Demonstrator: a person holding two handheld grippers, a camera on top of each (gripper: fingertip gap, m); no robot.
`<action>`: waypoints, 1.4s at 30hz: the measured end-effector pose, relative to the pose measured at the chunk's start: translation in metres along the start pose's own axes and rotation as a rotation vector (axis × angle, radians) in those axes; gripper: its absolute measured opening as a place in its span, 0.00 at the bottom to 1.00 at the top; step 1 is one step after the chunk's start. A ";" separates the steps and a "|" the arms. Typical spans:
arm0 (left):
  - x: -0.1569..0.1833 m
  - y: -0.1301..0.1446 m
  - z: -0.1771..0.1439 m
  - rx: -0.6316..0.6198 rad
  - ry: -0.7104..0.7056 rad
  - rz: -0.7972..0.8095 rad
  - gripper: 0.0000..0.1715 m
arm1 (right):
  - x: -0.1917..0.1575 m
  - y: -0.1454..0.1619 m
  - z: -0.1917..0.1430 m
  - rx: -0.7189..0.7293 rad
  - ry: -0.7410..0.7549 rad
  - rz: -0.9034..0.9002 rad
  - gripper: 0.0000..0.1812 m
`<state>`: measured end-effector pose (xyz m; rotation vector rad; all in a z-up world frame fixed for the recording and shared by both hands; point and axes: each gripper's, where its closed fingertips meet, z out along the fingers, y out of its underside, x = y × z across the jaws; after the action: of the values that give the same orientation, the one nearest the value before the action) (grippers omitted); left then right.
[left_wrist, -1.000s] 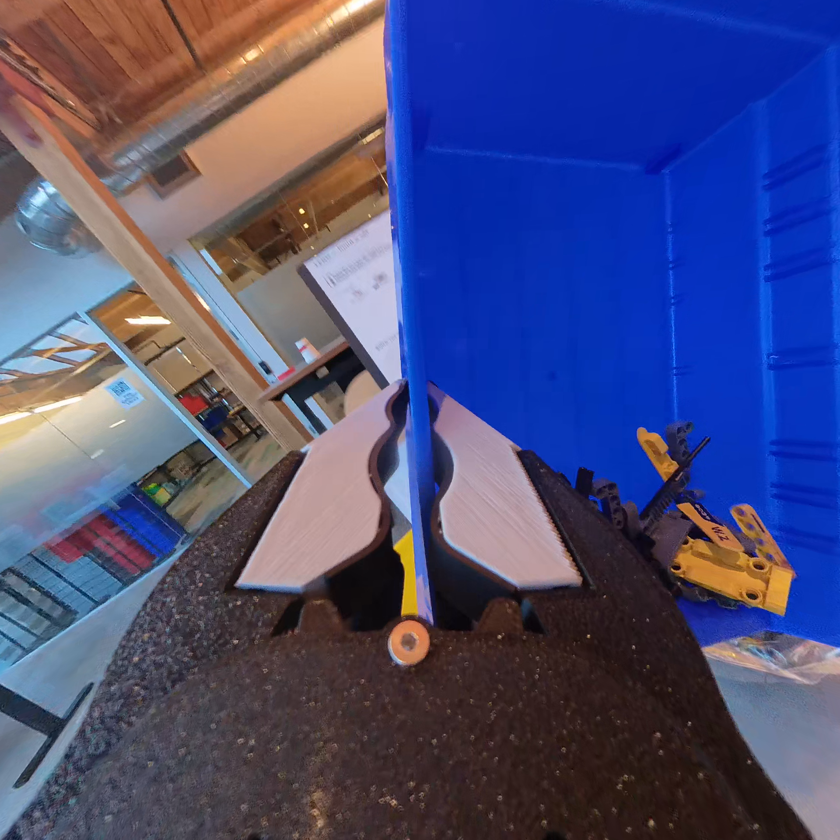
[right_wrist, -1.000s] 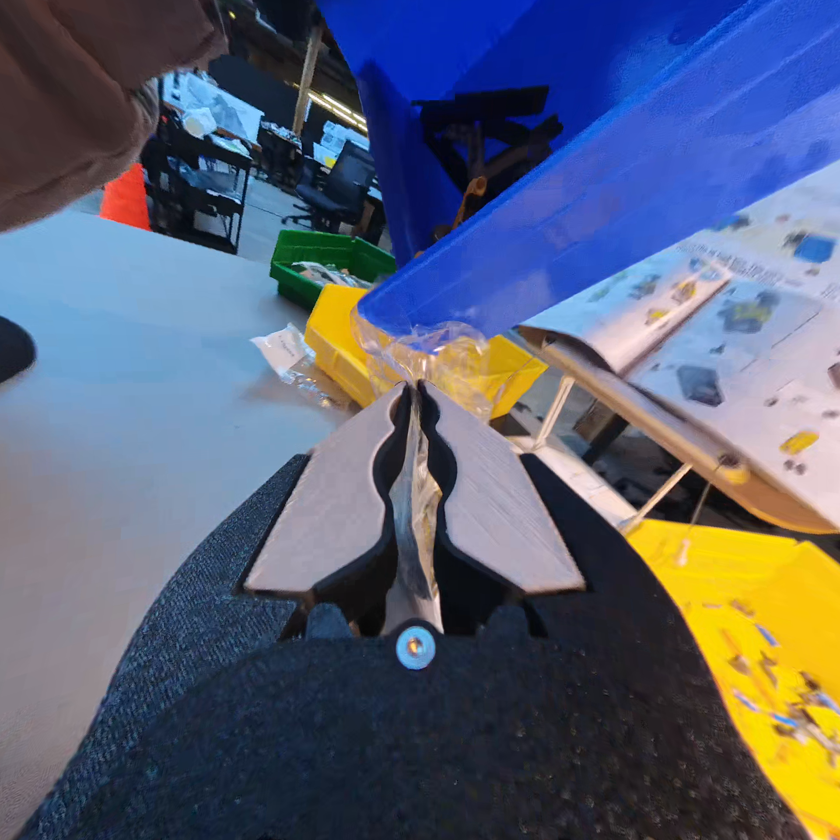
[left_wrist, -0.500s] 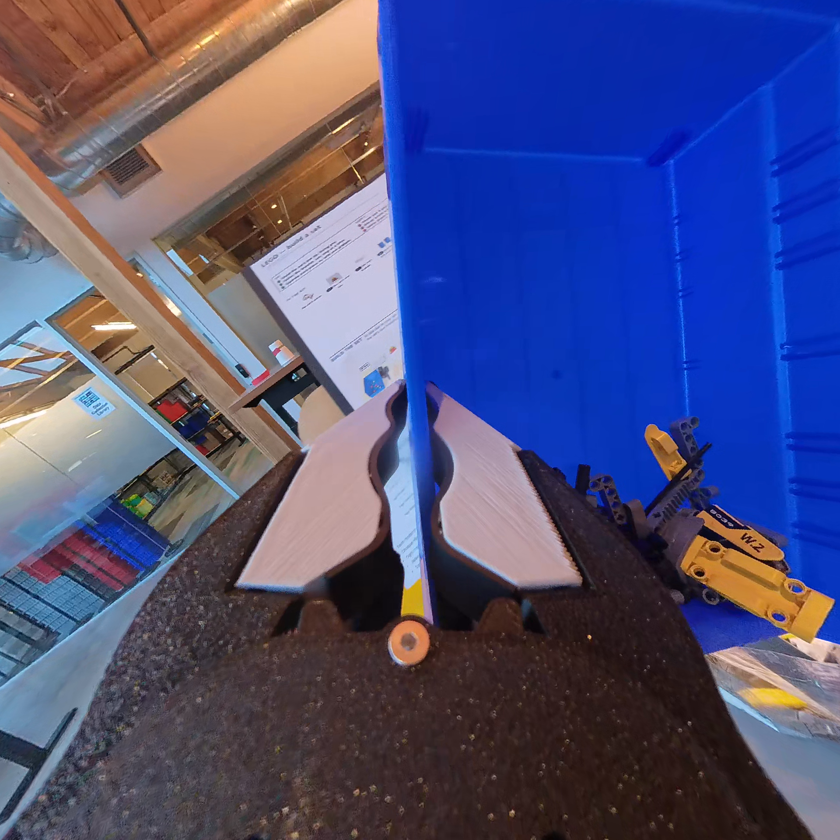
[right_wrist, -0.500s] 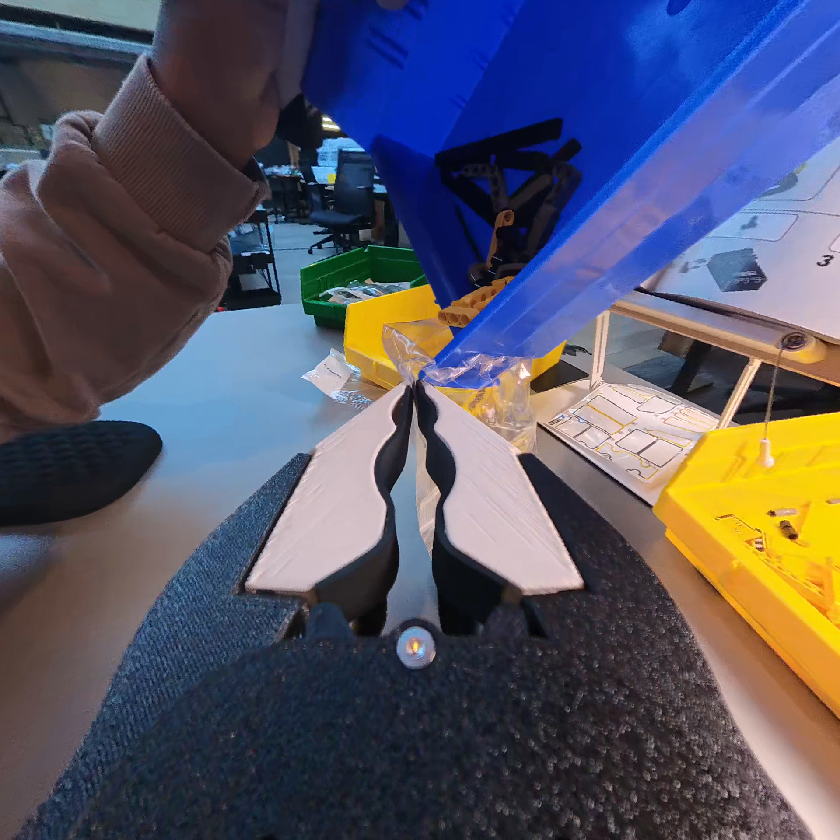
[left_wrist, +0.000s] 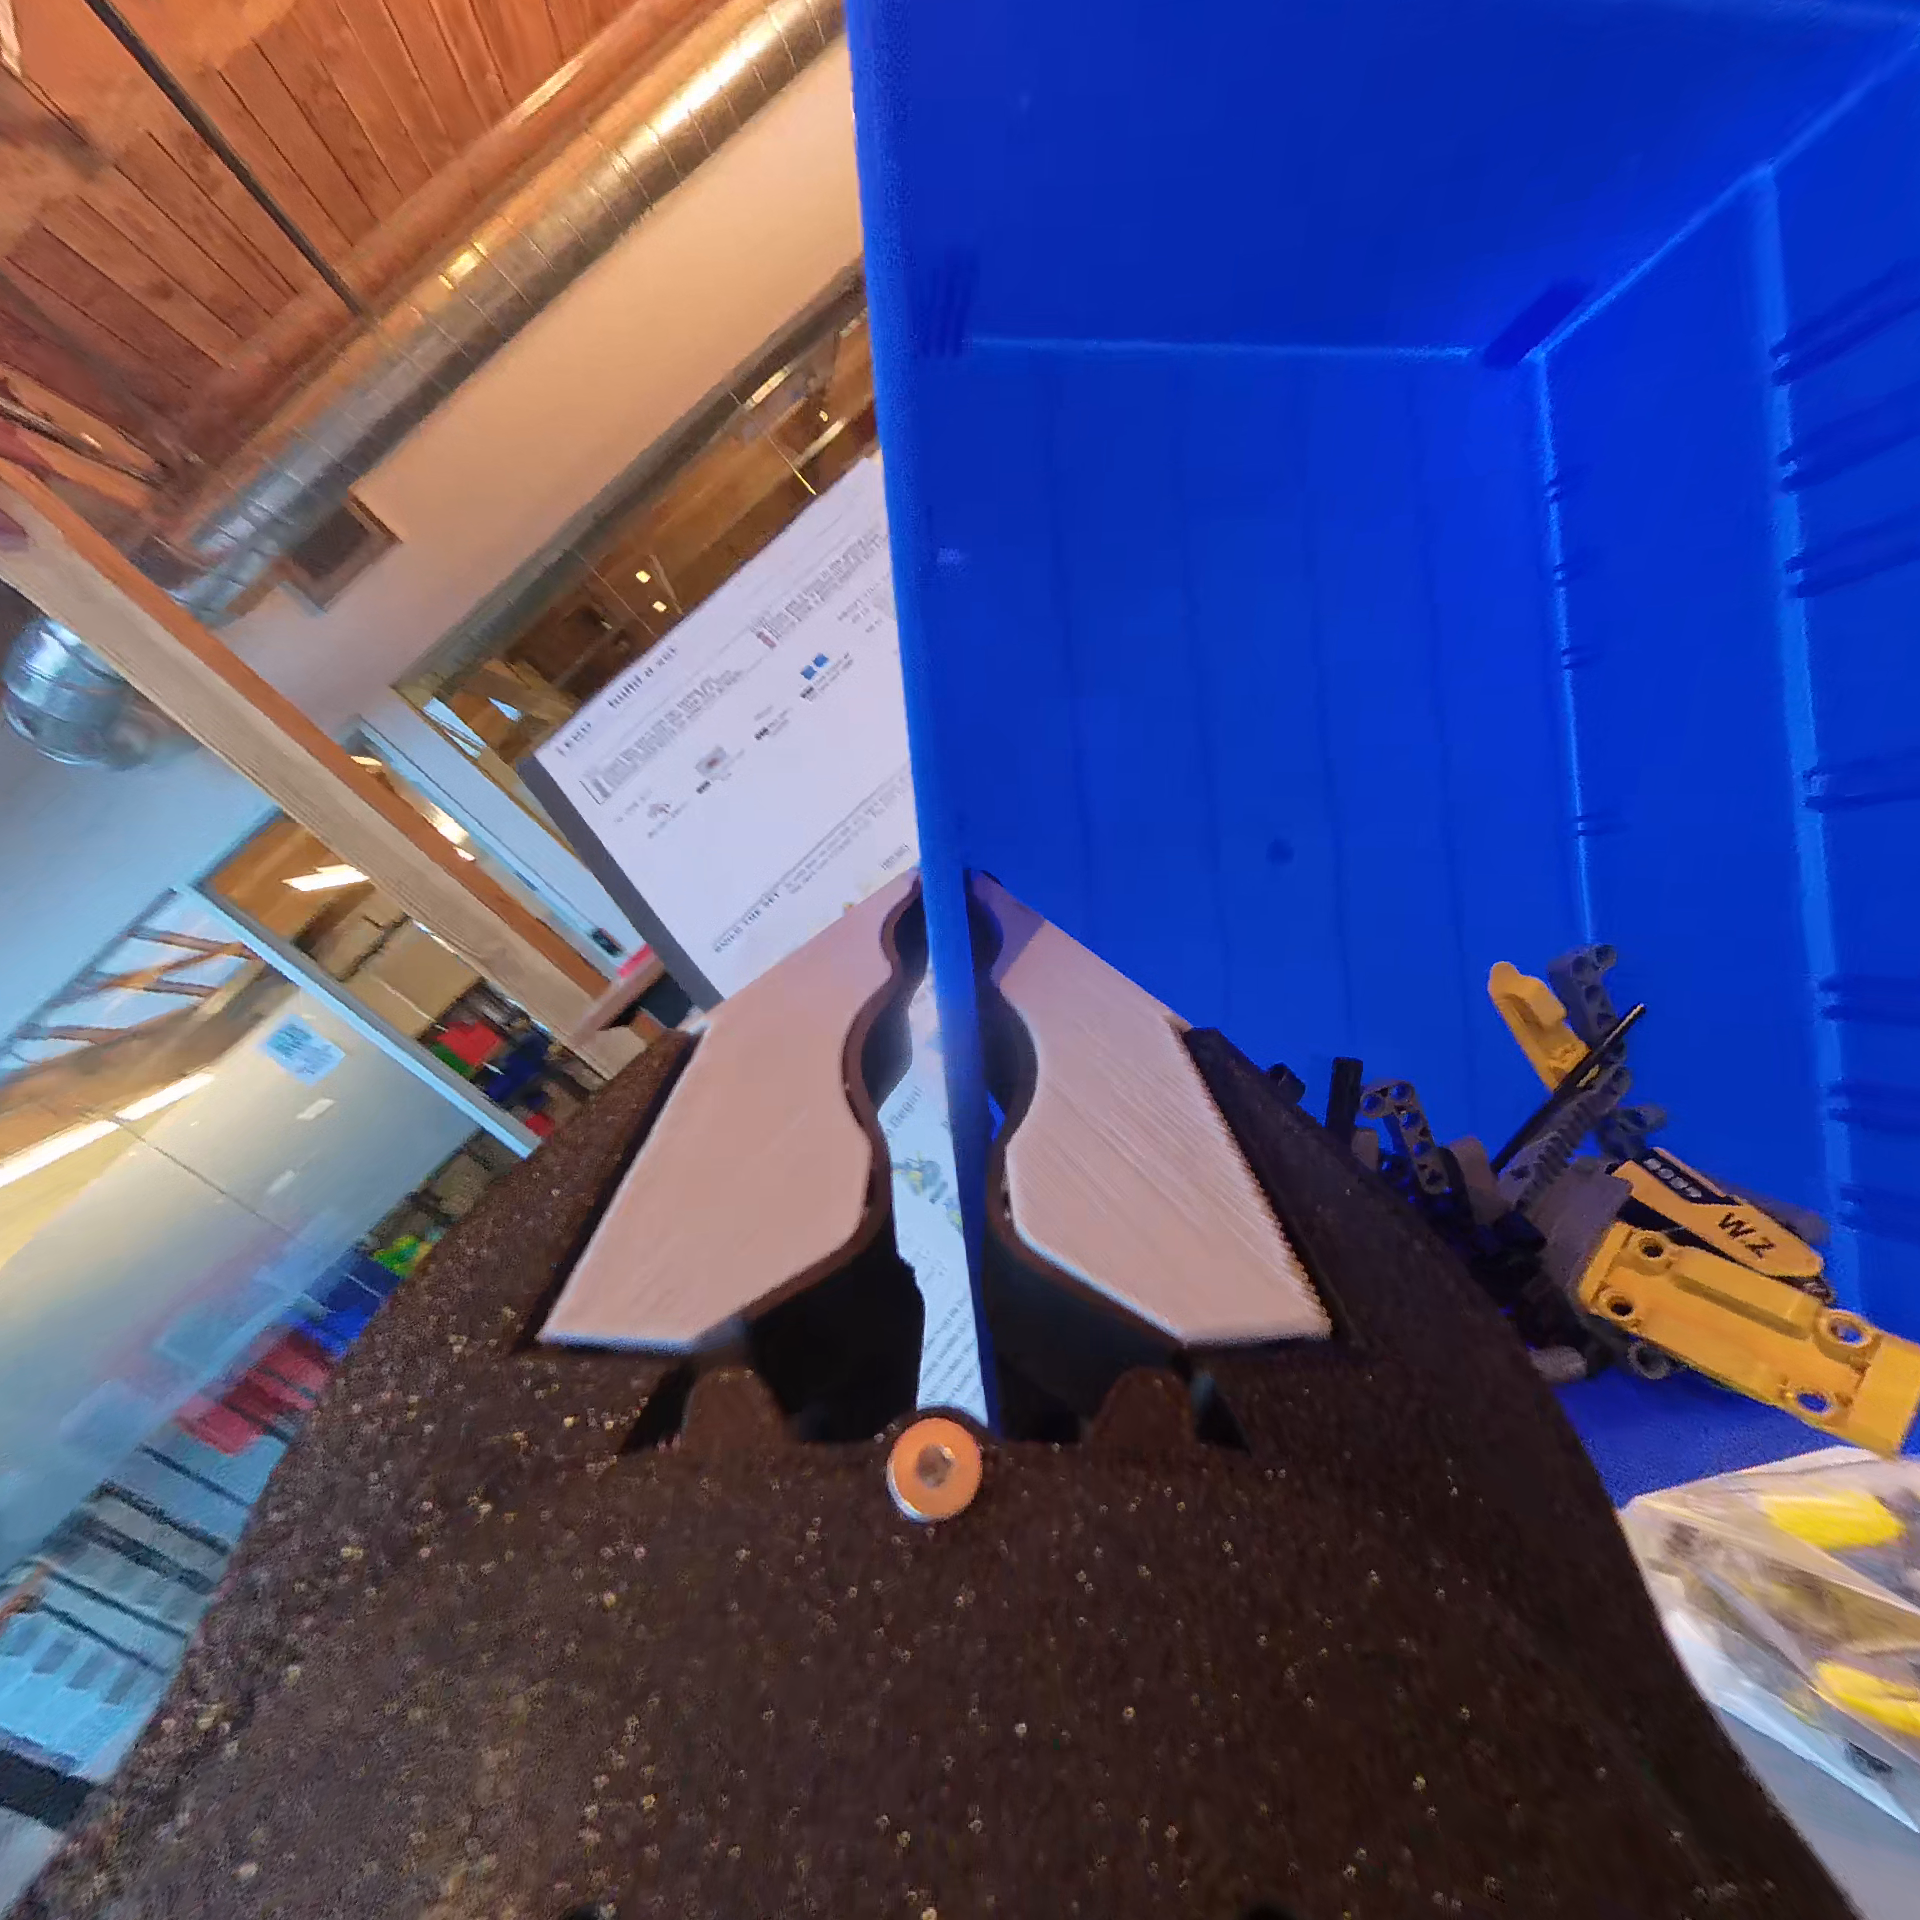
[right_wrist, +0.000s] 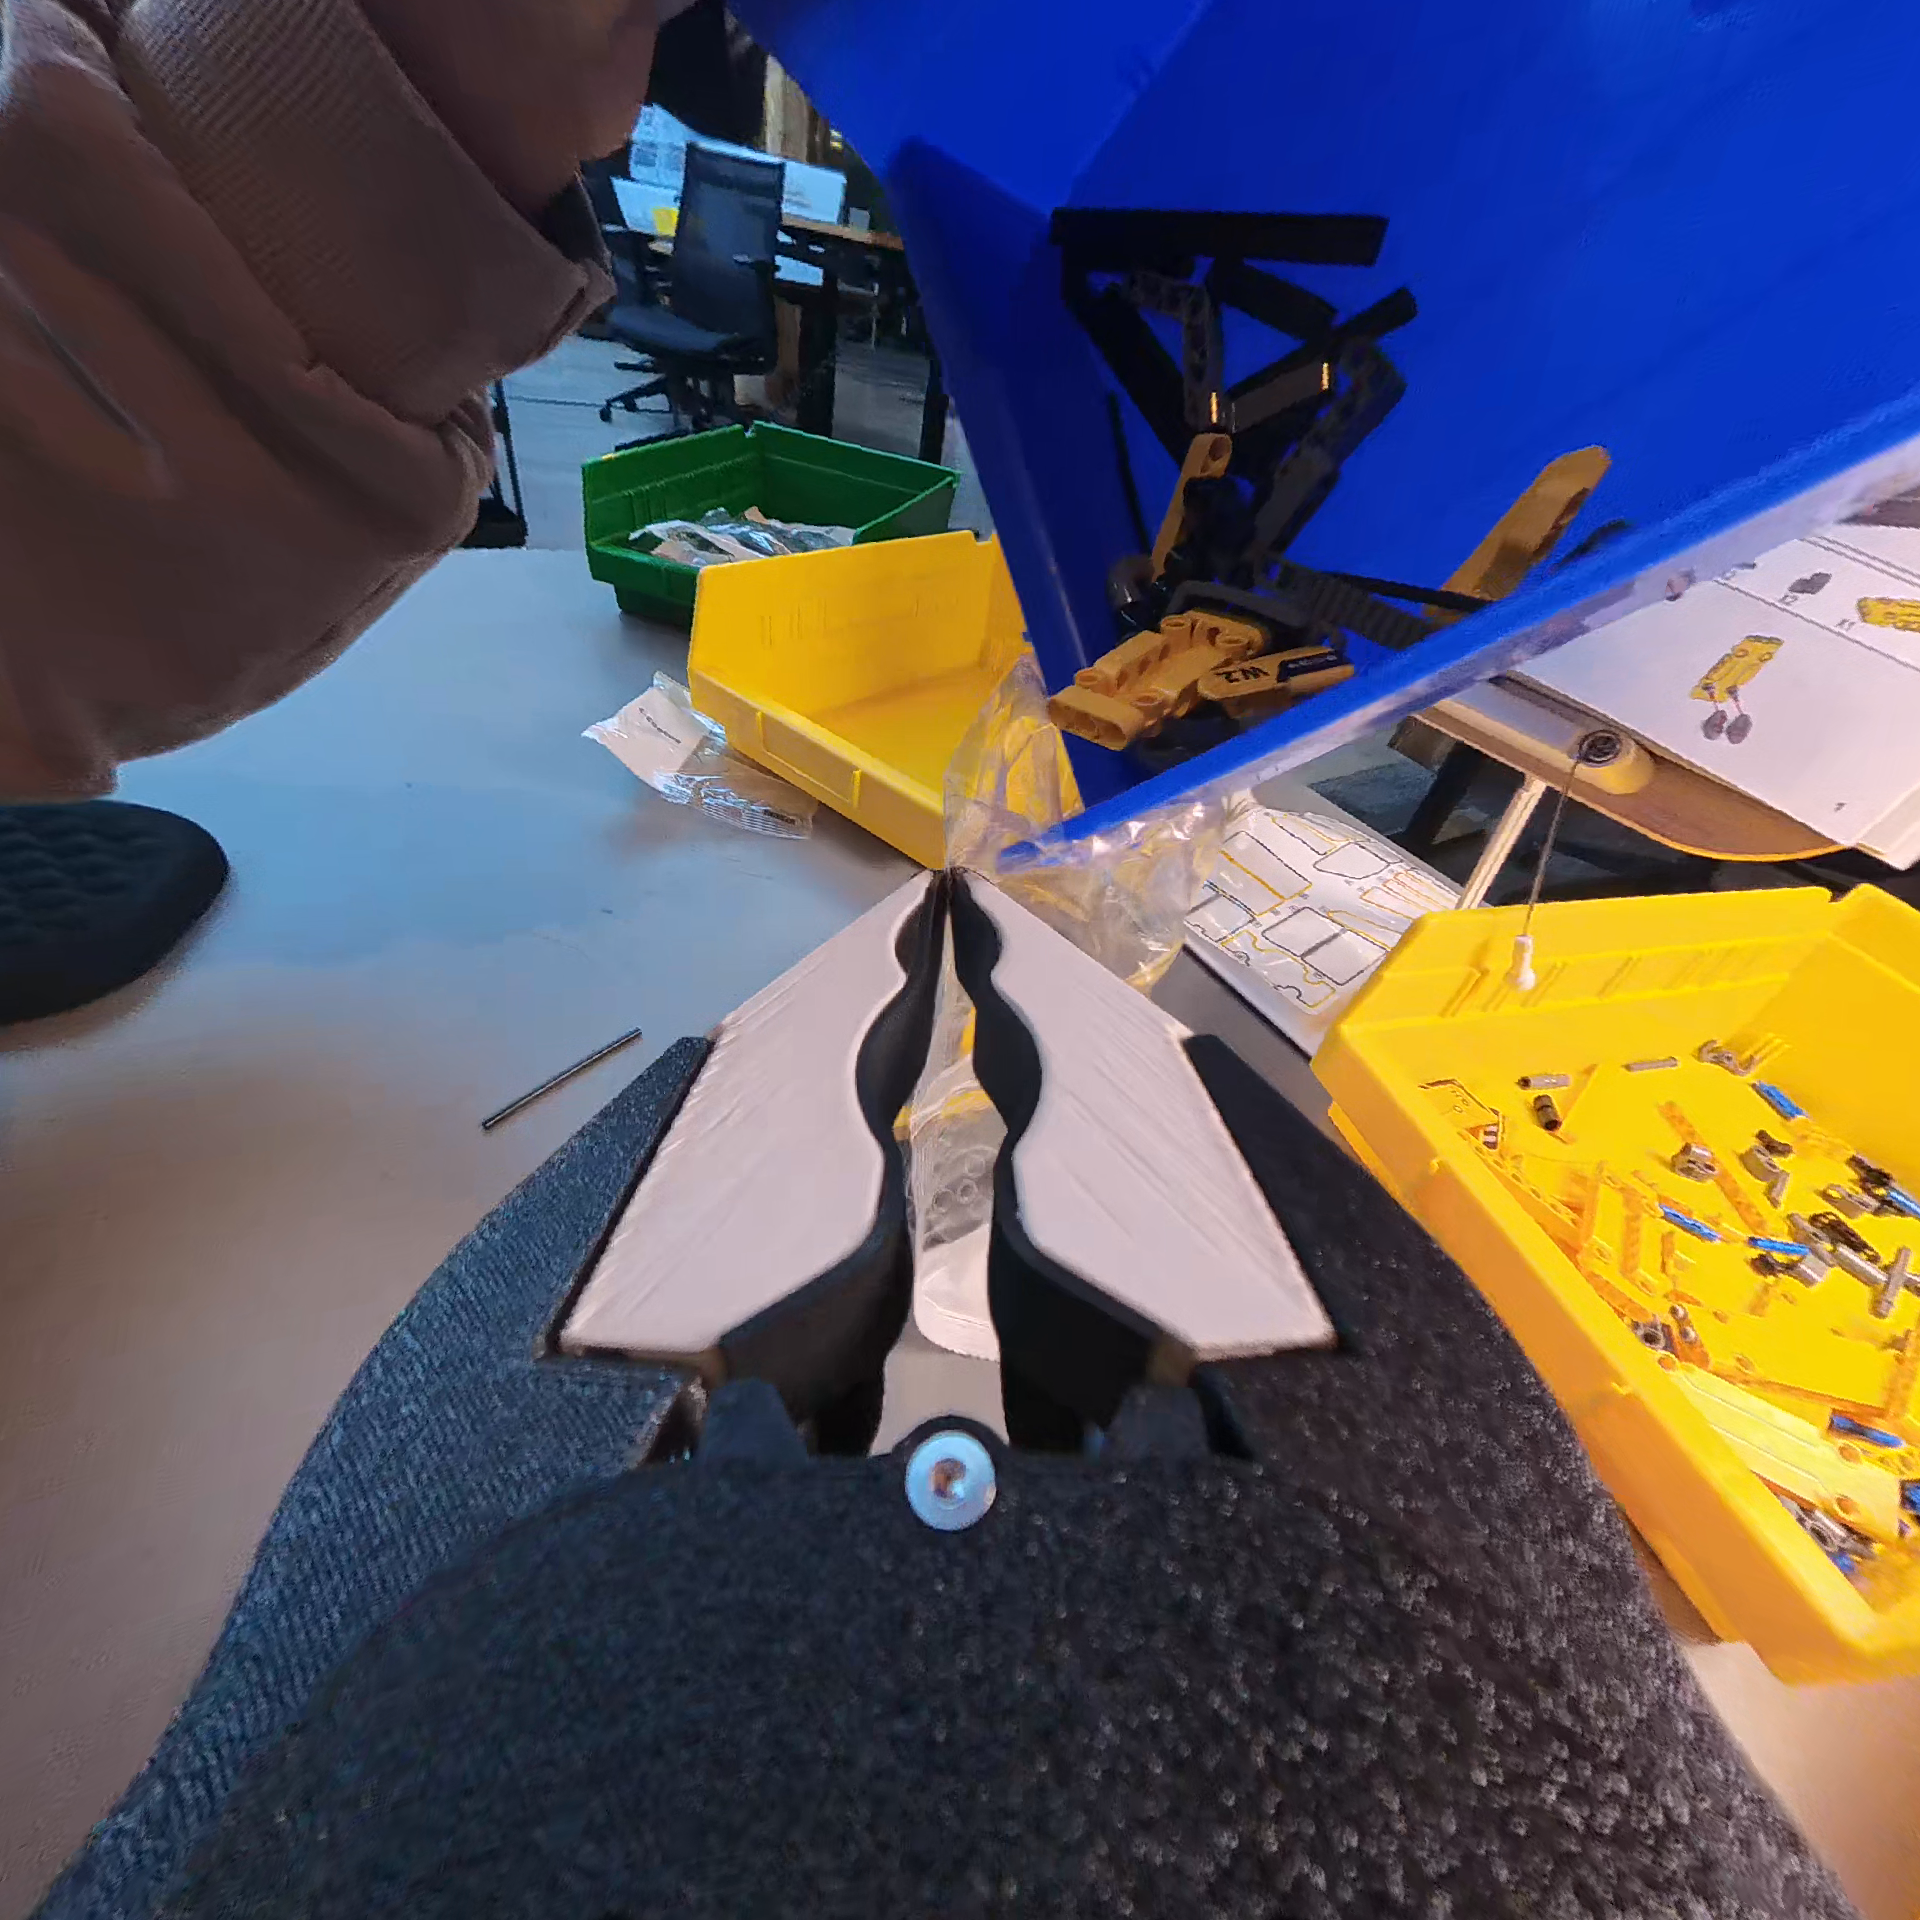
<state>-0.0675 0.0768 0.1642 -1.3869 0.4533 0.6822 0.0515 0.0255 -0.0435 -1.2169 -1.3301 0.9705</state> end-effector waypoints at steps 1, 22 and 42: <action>0.002 -0.002 0.000 0.007 -0.016 0.028 0.01 | -0.003 0.000 0.000 -0.004 -0.008 -0.026 0.00; 0.006 0.001 -0.015 0.071 -0.093 0.156 0.01 | 0.004 -0.001 -0.006 -0.130 0.013 -0.184 0.00; 0.016 -0.028 0.007 0.144 -0.047 0.234 0.01 | -0.006 -0.001 -0.001 -0.147 -0.020 -0.266 0.00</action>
<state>-0.0371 0.0849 0.1754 -1.1902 0.6217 0.8539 0.0523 0.0192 -0.0437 -1.1055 -1.5559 0.7076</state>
